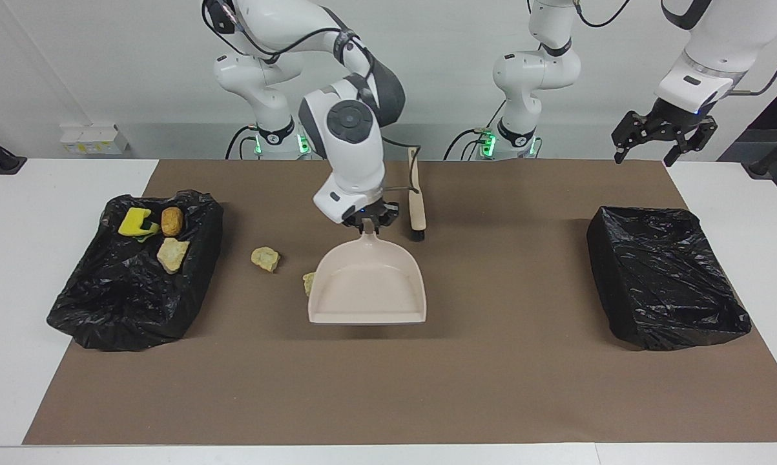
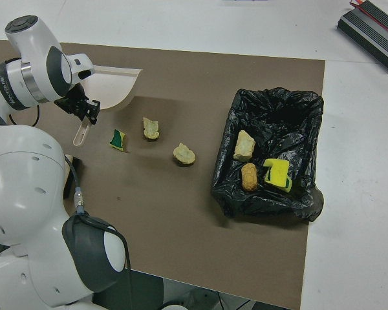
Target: Sweep and dump trash in bin
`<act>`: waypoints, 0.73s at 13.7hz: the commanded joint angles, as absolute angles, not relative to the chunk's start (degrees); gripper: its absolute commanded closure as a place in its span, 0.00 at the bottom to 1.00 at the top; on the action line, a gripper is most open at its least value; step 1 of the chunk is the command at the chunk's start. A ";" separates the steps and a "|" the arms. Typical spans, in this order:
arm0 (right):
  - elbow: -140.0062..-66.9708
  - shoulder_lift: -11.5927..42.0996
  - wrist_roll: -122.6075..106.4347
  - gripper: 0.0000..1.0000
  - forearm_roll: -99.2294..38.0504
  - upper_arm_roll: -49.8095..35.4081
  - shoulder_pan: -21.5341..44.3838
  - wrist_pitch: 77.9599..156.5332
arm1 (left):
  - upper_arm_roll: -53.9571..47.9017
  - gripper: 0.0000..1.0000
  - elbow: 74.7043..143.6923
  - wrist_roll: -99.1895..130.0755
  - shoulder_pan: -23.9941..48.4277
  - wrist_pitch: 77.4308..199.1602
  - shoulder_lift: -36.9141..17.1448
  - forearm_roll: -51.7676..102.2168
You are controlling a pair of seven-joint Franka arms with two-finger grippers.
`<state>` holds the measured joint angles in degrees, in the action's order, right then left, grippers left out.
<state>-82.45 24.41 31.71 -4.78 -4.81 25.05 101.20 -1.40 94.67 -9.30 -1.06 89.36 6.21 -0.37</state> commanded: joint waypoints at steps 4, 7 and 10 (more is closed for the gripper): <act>-67.08 38.65 33.57 1.00 -5.27 -4.39 25.75 100.98 | -1.58 0.00 93.60 -8.79 -1.41 88.15 5.98 -0.62; -66.79 41.30 34.88 1.00 -5.27 -4.66 26.10 104.49 | -1.58 0.00 93.60 -8.79 -1.41 88.15 5.98 -0.62; -67.41 41.05 34.81 0.01 -4.75 -4.75 26.10 104.15 | -1.58 0.00 93.52 -8.79 -1.41 88.15 5.98 -0.62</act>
<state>-69.24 40.69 33.34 -4.77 -4.63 26.04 104.63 -1.39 94.67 -9.29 -1.06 89.35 6.21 -0.37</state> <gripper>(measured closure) 0.670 0.000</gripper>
